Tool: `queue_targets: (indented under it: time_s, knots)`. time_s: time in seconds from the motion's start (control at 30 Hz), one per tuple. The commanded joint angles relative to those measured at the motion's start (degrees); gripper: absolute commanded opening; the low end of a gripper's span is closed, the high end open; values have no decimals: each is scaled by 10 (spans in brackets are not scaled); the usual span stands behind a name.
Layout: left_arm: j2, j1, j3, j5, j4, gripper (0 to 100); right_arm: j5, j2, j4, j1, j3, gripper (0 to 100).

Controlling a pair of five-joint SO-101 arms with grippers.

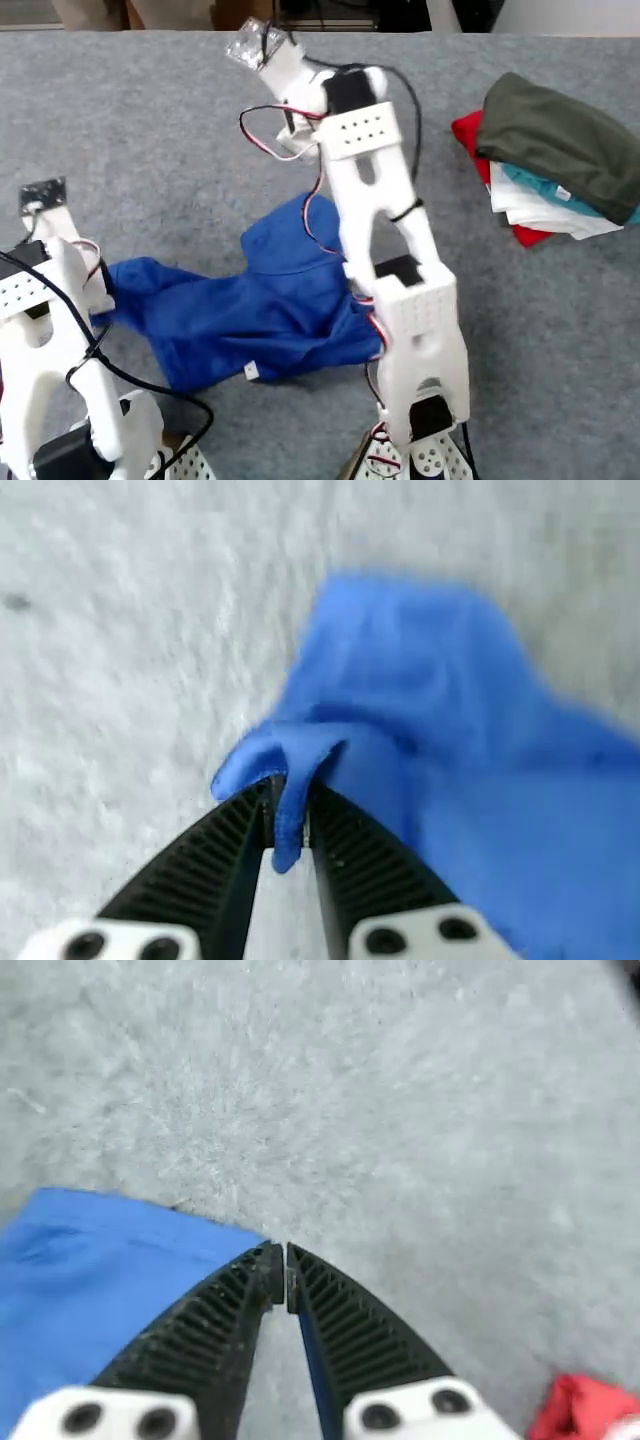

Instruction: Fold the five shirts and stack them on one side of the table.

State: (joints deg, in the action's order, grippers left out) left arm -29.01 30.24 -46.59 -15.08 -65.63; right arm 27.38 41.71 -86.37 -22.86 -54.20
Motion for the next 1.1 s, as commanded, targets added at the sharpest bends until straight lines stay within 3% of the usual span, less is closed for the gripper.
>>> queue_targets:
  time_s: [0.0,0.17,0.43,0.67,1.07]
  knots:
    - [-1,-15,4,41,91,18,-5,46,35,7,-17,5]
    - [12,-30,5,67,142,18,-5,95,-42,8,-76,18]
    - [104,-28,7,73,142,18,-6,172,-105,22,-127,249]
    - [146,-27,-8,74,196,18,-6,223,-121,22,-151,256]
    - [159,-30,-7,74,200,18,-3,291,-121,-26,-193,256]
